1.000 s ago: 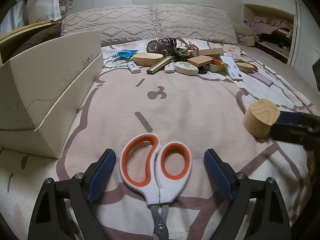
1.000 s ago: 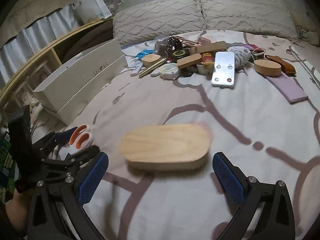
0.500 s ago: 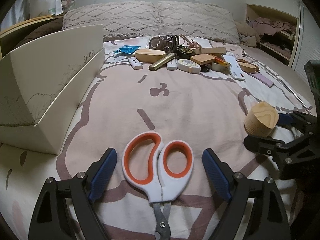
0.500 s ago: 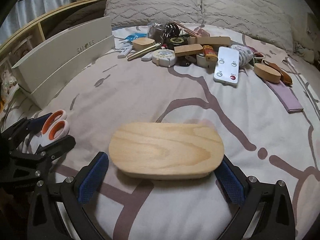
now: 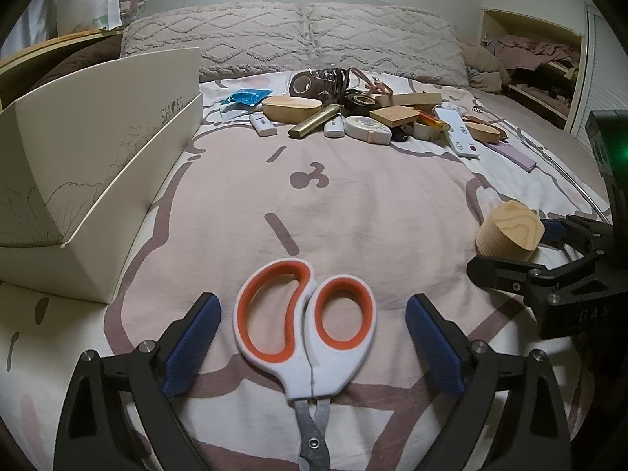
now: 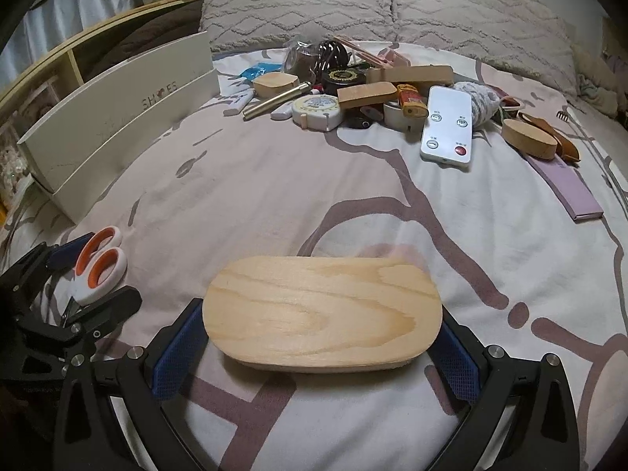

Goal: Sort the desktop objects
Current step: 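Close the left gripper on the scissors handle while the right gripper holds the wooden block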

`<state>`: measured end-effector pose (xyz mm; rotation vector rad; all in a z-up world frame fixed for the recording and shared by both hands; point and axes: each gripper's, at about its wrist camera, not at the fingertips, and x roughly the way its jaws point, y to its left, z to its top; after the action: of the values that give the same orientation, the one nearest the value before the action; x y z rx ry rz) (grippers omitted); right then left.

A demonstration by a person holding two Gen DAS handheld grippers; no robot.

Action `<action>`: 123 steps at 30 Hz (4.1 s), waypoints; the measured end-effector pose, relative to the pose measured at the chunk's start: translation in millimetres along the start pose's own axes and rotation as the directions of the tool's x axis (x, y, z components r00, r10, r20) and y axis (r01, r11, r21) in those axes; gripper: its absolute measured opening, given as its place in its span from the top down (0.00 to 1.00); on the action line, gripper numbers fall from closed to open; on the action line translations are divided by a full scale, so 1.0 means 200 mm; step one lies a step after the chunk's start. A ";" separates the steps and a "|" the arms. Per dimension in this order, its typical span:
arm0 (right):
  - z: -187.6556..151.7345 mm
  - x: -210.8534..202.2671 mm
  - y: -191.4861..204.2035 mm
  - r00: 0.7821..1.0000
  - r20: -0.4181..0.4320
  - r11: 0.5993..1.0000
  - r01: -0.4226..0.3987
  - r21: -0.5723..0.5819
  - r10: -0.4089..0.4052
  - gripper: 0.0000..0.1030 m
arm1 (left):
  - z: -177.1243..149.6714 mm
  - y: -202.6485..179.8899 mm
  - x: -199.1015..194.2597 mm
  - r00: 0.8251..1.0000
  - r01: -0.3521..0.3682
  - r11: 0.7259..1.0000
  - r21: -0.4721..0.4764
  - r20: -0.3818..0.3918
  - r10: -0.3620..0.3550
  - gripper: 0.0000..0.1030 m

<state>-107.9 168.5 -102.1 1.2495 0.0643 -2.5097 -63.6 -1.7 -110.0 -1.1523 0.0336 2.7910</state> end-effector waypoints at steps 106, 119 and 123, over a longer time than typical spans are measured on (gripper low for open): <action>-0.06 -0.12 0.08 0.973 0.183 0.989 0.146 -0.016 -0.140 0.09 | -0.02 0.04 -0.24 0.979 0.048 0.996 -0.082 0.202 -0.031 0.38; -0.06 -0.12 0.09 0.973 0.178 0.988 0.155 -0.024 -0.149 0.09 | 0.03 0.00 -0.17 0.994 0.043 0.998 -0.051 0.105 -0.038 0.37; -0.06 -0.12 0.08 0.974 0.174 0.989 0.148 -0.021 -0.142 0.09 | -0.01 -0.05 -0.11 0.998 0.018 1.000 -0.013 0.057 -0.017 0.37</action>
<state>-80.3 161.6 -89.8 1.0439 0.1611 -2.7195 -46.4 5.0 -95.5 -1.0704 -0.0013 2.8112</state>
